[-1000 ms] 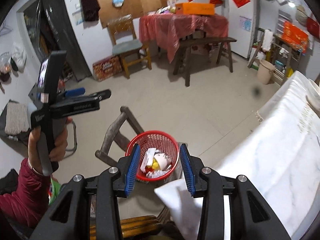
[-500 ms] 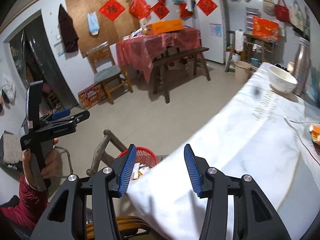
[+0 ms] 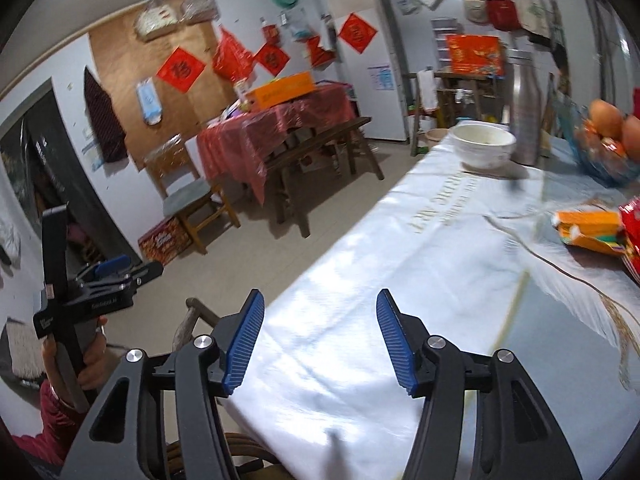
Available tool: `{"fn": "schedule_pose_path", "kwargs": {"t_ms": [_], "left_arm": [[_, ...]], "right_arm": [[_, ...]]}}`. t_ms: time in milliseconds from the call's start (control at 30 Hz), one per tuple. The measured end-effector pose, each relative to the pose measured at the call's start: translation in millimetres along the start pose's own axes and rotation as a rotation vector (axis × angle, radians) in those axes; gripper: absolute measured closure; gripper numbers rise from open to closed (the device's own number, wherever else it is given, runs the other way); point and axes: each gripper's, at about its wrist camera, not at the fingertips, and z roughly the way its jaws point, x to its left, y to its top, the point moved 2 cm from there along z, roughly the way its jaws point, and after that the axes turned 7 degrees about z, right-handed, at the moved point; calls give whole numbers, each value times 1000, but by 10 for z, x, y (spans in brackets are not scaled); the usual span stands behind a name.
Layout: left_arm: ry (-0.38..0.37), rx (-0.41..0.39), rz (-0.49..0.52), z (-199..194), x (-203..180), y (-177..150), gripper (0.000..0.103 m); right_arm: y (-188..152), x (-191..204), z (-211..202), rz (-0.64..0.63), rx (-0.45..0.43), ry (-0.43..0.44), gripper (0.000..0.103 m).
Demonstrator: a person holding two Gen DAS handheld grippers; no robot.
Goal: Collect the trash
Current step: 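Move both open tools back over the table toward the remaining trash, then lower the open left tool toward the orange medicine box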
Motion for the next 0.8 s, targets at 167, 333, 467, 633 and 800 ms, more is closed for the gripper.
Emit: {"fn": "schedule_pose_path", "kwargs": {"t_ms": [167, 333, 467, 633, 800], "left_arm": [[-36, 12, 52, 41, -402, 37, 7], [-97, 23, 75, 63, -755, 59, 7], [-150, 49, 109, 129, -1121, 94, 7], [-184, 74, 163, 264, -1528, 142, 7], [-266, 93, 202, 438, -2001, 243, 7]], "right_arm": [[-38, -311, -141, 63, -38, -21, 42], [-56, -702, -295, 129, -75, -44, 40], [-59, -1032, -455, 173, -120, -82, 37], [-59, -1451, -641, 240, -166, -118, 35], [-61, -1905, -851, 306, -219, -206, 29]]}}
